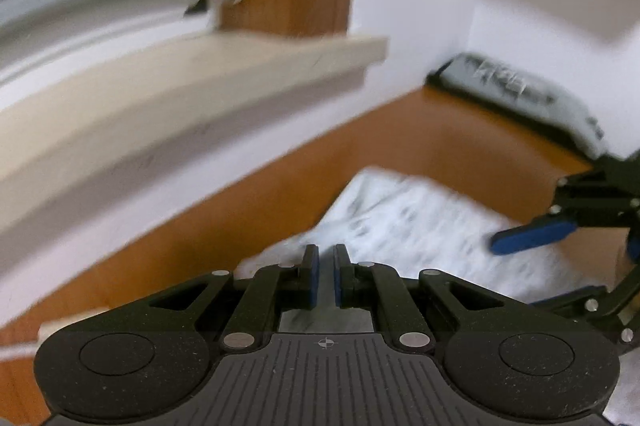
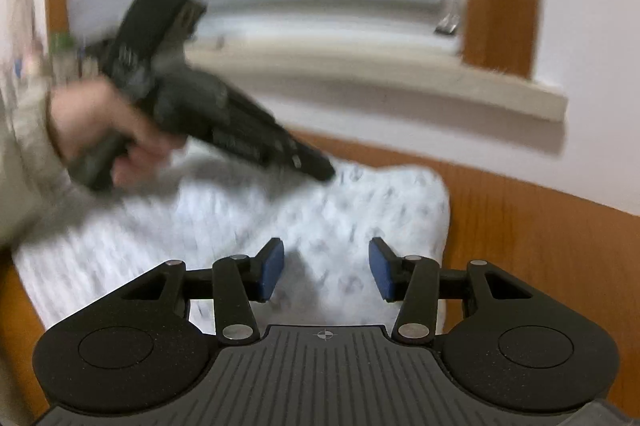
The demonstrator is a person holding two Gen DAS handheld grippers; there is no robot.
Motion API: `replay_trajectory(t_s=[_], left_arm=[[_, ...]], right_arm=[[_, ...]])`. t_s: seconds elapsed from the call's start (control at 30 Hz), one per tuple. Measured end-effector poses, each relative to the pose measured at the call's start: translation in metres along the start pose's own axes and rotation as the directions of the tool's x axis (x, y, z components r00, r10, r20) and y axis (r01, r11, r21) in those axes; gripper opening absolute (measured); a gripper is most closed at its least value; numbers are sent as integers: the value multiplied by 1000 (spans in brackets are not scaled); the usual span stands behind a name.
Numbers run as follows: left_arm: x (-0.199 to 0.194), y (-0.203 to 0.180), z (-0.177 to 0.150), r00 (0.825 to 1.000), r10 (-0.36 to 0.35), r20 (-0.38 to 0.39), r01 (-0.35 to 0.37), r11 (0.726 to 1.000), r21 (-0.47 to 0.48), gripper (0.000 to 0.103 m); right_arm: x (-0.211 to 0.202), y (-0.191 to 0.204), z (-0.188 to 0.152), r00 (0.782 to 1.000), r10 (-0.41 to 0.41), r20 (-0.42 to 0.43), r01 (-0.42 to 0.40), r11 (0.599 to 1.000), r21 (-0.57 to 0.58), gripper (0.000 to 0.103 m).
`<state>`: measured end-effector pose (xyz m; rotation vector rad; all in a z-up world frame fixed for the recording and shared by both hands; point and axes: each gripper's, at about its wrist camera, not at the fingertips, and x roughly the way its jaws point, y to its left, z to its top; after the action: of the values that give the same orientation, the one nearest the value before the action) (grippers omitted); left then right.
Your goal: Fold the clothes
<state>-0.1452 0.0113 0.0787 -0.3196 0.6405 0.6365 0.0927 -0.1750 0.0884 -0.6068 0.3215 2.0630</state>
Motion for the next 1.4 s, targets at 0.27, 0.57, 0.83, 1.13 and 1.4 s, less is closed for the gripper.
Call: replay_trajectory(t_s=[0.27,0.57,0.83,1.13,1.4], left_arm=[[12,12,-4,1000,20,20,-20,1000,-8,2],[36,22,16,996,84,37,-84,996,0,3],[-6,2,8,994,94,60,-97,994,48,21],[-42,-7,-44,997,48,62,-51,998,45,28],[-70,2,-69,992,66,103,-68,997,20,48]], right_arm=[[14,-8,0,999,-13,-30,11,999,-49,46],[30,-40,10,999,-41,-11,41,999,-14,47],[-21,-37,-3,999,-39,28,39,999,26,49],[-47,-29,-42,995,-98,-25,98,995,4,49],[-62,-15,-49,985,-171,-1,171,985,17,49]])
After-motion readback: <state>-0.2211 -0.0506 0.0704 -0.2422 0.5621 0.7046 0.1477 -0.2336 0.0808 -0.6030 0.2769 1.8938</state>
